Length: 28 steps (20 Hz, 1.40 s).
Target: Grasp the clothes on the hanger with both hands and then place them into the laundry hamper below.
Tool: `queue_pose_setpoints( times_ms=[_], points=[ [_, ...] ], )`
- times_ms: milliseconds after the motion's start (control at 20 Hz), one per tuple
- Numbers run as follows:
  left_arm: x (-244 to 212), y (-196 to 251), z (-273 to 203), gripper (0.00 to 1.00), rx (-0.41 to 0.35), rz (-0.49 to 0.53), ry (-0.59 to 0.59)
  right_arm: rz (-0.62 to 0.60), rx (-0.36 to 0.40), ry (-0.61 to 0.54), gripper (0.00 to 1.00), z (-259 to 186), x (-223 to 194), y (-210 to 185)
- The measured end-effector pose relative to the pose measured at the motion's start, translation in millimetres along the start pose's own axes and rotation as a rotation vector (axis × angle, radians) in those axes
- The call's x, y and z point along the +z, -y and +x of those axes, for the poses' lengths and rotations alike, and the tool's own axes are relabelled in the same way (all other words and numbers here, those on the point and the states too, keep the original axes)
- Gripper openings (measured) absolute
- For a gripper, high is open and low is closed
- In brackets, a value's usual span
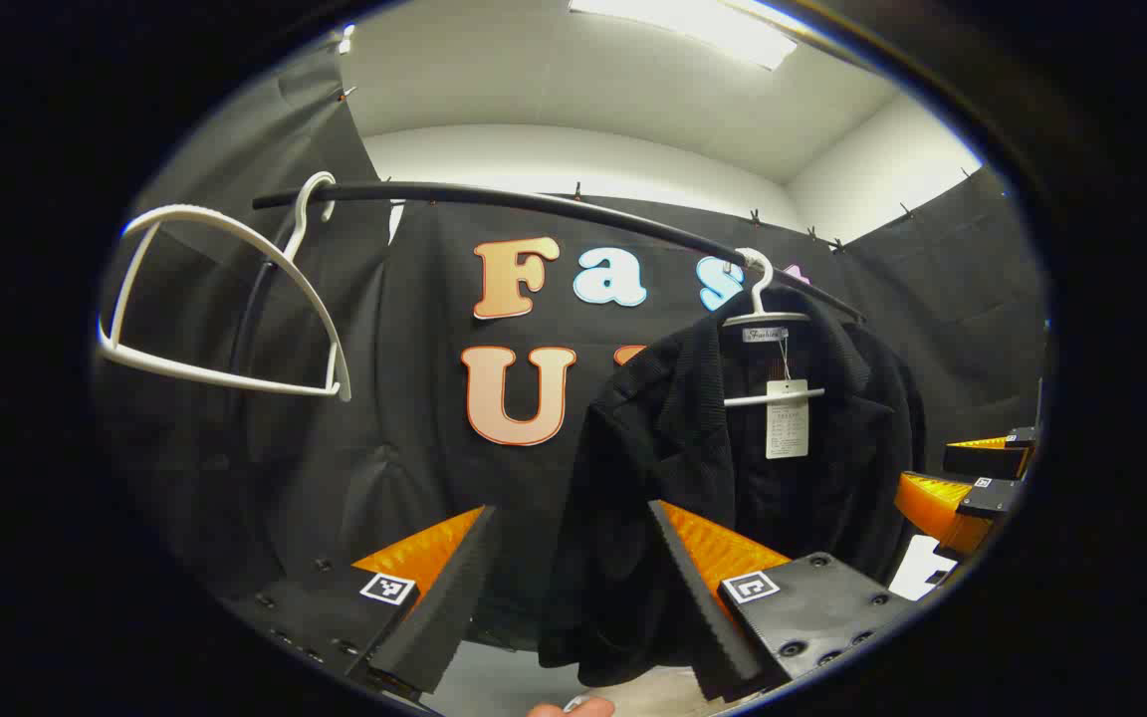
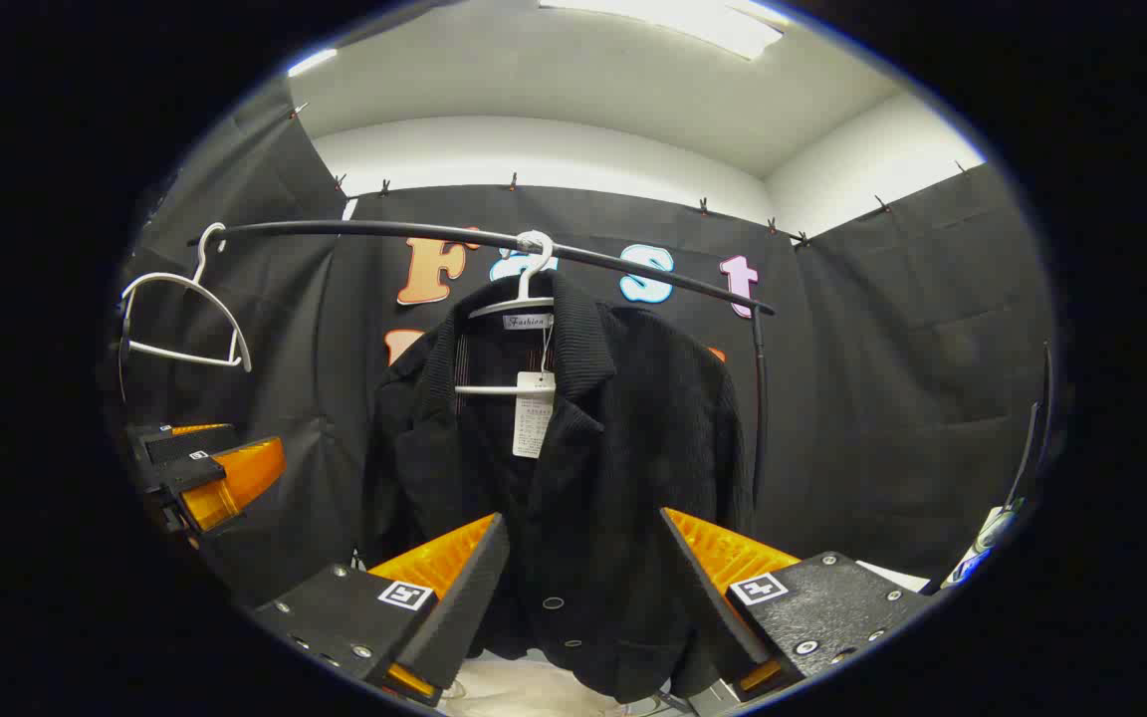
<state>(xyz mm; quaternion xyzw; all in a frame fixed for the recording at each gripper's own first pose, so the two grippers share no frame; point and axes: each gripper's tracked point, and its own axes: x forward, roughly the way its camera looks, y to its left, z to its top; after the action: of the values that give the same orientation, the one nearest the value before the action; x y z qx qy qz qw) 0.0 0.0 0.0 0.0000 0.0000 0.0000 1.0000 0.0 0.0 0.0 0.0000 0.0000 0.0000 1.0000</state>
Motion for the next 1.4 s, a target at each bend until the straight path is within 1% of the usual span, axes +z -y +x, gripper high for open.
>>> queue_pose_setpoints(
  times_ms=[250, 300, 650, 700, 750, 800, 850, 900, 1050, 1100, 1150, 1250, 1300, 1350, 1400],
  points=[
    [-2, 3, -2, 0.96, -0.008, -0.017, -0.009, -0.015, -0.002, -0.007, 0.87, -3, -1, 1],
    [-3, 3, -2, 0.96, -0.007, -0.018, -0.01, -0.015, -0.003, -0.005, 0.93, -4, 0, 0],
    [-9, -3, 1, 0.96, 0.008, -0.026, -0.025, -0.019, -0.011, 0.001, 0.93, -3, 0, 3],
    [-9, -4, 1, 1.0, 0.01, -0.027, -0.025, -0.02, -0.009, 0.001, 0.93, -1, -2, 2],
    [-9, -4, 2, 1.0, 0.011, -0.029, -0.025, -0.021, -0.008, 0.003, 0.93, 0, -2, 1],
    [-11, -3, 3, 0.96, 0.011, -0.031, -0.027, -0.023, -0.008, 0.003, 0.93, 2, -3, 1],
    [-13, -2, 5, 0.99, 0.01, -0.033, -0.032, -0.026, -0.008, -0.002, 0.93, 4, -6, 0],
    [-16, 0, 6, 0.96, 0.007, -0.036, -0.039, -0.031, -0.006, -0.011, 0.93, 7, -10, -1],
    [-26, 3, 13, 0.96, 0.002, -0.044, -0.062, -0.042, -0.011, -0.019, 0.93, 19, -19, -2],
    [-29, 3, 17, 1.0, 0.003, -0.046, -0.07, -0.041, 0.005, -0.029, 0.93, 23, -24, -6],
    [-33, 4, 21, 0.96, -0.001, -0.046, -0.086, -0.037, 0.02, -0.041, 0.93, 26, -29, -10],
    [-32, 10, 30, 0.96, -0.022, -0.053, -0.073, -0.013, 0.011, -0.034, 0.93, 32, -27, -5],
    [-31, 7, 35, 0.96, -0.015, -0.054, -0.058, 0.001, 0.01, -0.034, 0.93, 33, -26, -4],
    [-30, 3, 37, 1.0, 0.0, -0.052, -0.05, 0.01, 0.014, -0.027, 0.93, 34, -25, -5],
    [-30, 2, 39, 0.96, 0.011, -0.051, -0.05, 0.012, 0.01, -0.021, 0.93, 36, -24, -3]
  ],
)
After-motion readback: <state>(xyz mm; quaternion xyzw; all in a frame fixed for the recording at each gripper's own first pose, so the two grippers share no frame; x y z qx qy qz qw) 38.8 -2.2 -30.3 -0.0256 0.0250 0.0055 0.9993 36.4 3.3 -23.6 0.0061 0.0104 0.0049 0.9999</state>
